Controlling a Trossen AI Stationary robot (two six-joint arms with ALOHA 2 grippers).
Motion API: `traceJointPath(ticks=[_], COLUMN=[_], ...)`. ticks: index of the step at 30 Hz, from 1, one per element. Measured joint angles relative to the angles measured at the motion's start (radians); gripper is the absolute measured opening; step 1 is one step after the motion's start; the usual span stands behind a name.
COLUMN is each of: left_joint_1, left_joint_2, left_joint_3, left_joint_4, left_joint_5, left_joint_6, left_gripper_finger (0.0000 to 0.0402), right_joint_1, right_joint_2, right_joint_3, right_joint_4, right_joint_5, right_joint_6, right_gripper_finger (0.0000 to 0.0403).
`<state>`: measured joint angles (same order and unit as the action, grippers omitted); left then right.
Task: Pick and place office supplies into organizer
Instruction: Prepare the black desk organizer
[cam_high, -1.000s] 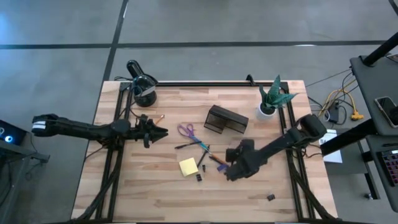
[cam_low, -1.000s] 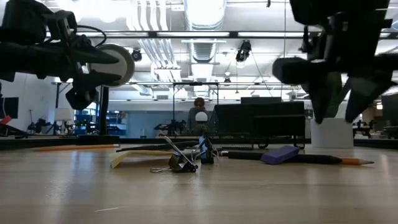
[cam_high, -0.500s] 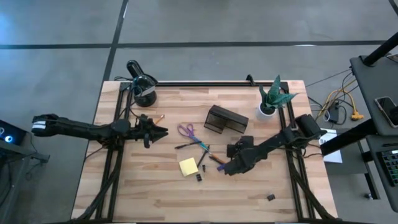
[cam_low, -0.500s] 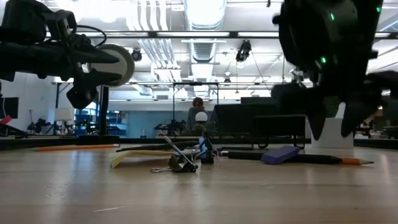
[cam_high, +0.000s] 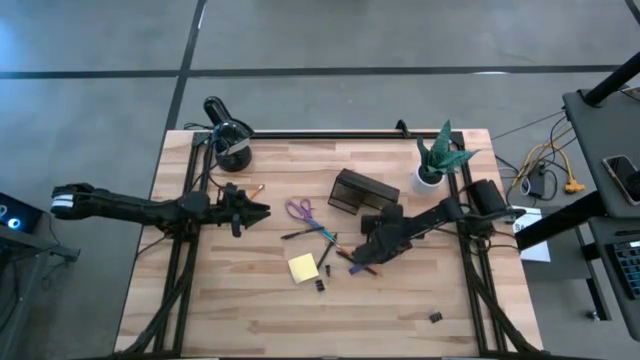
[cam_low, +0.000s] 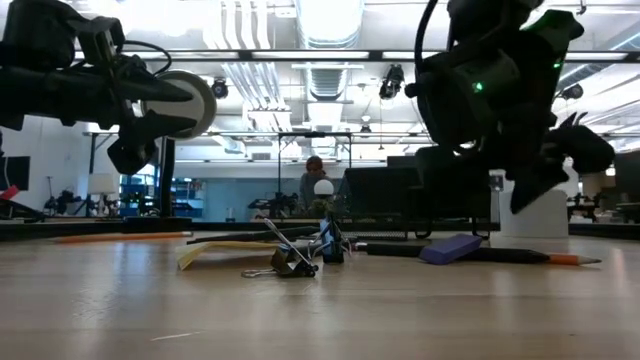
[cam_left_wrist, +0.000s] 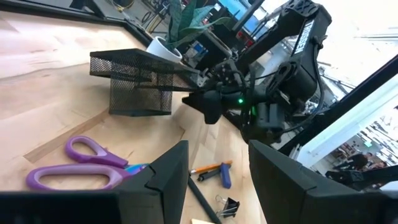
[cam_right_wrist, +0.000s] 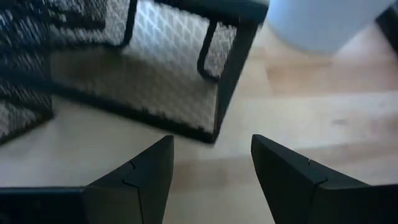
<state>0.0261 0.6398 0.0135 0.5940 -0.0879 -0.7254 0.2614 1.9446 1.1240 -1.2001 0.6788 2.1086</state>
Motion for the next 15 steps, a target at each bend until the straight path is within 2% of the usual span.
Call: traceJointPath(ticks=[7, 15], left_joint_1=[0.0, 0.0], left_joint_2=[0.001, 0.008], left_joint_3=[0.001, 0.001], left_joint_4=[-0.001, 0.0], left_joint_5=[-0.026, -0.051], left_joint_6=[0.0, 0.0], left_gripper_finger=[0.015, 0.015], right_joint_1=[-0.059, -0.094], right_joint_2=[-0.006, -0.011], right_joint_3=[0.004, 0.077], right_joint_4=[-0.038, -0.05], right_joint_5=[0.099, 0.27], right_joint_6=[-0.02, -0.182], right_gripper_finger=[0.0208, 0.0208])
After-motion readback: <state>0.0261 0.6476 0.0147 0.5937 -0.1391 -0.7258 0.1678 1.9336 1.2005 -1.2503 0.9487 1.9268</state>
